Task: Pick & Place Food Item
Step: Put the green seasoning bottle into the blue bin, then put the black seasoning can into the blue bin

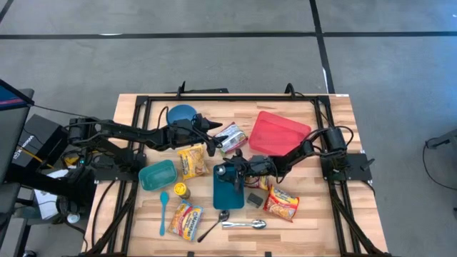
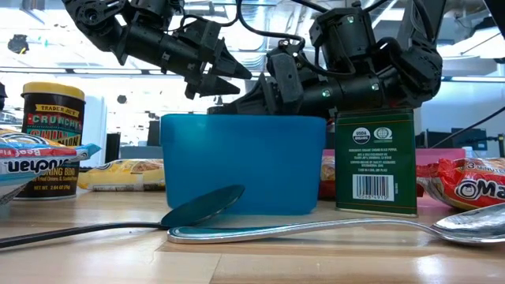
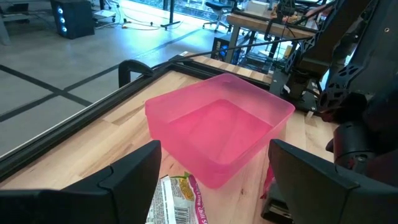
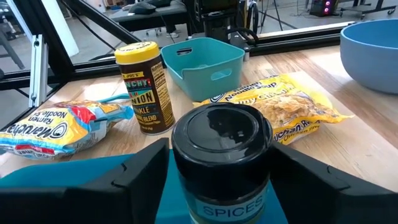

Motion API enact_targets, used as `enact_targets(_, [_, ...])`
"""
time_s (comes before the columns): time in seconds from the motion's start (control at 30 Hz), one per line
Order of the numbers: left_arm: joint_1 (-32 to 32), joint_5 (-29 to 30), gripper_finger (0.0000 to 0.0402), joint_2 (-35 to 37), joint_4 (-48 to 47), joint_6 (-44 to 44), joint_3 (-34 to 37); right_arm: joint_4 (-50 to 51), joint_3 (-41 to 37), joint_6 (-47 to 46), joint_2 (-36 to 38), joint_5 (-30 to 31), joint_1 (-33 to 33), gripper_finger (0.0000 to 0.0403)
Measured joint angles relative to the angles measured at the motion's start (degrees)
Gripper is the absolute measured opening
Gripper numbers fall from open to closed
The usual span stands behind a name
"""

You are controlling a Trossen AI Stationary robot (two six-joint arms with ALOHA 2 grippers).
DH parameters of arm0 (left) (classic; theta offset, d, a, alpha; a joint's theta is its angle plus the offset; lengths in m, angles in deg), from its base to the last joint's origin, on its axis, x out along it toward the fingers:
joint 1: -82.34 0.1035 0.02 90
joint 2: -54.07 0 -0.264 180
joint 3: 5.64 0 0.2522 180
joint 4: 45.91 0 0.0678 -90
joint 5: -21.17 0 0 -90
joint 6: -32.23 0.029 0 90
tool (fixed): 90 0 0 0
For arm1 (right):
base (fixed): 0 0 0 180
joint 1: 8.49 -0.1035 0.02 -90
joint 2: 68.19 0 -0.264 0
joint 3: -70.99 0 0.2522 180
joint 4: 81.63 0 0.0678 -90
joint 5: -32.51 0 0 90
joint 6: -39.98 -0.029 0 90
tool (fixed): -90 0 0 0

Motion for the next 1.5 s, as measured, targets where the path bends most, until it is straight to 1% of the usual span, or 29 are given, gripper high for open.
enact_targets(0.17, [-0.01, 0.0, 0.0292, 0.0, -0.02, 0.0, 0.0, 1.02, 0.0, 1.0, 0.66, -0.18, -0.04, 0.0276])
enact_targets(0.3, [-0.01, 0.0, 0.0292, 0.01, -0.15, 0.0, 0.0, 3.87, 0.0, 2.57, 2.54, -0.2, -0.19, 0.0277])
enact_targets(0.93, [0.0, 0.0, 0.0292, 0.0, -0.17, 0.0, 0.0, 16.4, -0.02, 3.6, 11.55, -0.03, -0.01, 0.0277])
enact_targets(1.1, [-0.06, 0.0, 0.0292, 0.0, -0.17, 0.0, 0.0, 22.89, -0.02, 4.7, 15.95, -0.03, -0.02, 0.0277])
enact_targets(1.33, [-1.16, -0.02, 0.0292, 1.18, -0.69, 0.02, 0.0, 33.94, -0.02, 4.26, 24.19, 0.0, -0.55, 0.0277])
enact_targets(1.43, [-1.7, -1.26, 0.0292, 3.04, -1.62, 0.02, -0.04, 38.03, -0.02, 2.02, 27.4, 0.13, -1.29, 0.0277])
enact_targets(1.5, [-2.03, -2.23, 0.0292, 4.75, -3.92, 0.02, -0.01, 40.68, -0.02, -0.43, 29.17, 0.15, -1.84, 0.0277])
